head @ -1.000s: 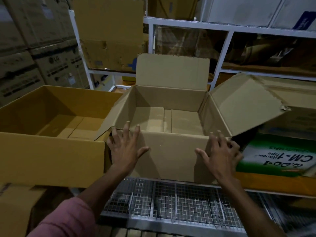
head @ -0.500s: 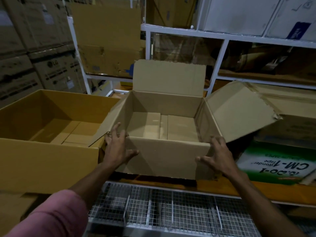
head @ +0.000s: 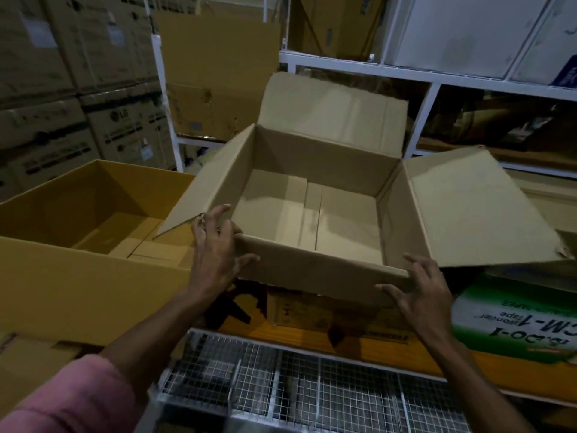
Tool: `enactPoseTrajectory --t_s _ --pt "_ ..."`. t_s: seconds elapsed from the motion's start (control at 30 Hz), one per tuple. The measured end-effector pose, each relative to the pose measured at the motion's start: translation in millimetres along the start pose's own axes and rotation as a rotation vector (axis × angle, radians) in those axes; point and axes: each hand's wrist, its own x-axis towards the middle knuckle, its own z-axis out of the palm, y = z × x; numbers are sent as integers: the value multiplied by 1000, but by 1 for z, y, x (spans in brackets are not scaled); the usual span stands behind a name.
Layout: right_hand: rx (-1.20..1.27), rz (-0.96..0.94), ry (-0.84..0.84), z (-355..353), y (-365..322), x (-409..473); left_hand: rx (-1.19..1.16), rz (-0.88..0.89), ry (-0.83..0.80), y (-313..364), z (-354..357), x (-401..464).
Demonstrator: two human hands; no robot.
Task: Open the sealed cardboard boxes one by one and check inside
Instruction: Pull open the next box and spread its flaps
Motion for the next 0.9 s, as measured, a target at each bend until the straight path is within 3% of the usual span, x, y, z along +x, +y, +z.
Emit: enactPoseTrajectory --t_s 0.3,0.53,0.9 --pt "65 -142 67 9 -114 33 89 20 135 -63 -103 9" --pt "118 -172 76 66 -245 48 174 30 185 -175 -197 17" --pt "142 -25 -3 172 -440 46 202 -54 108 -362 -299 44"
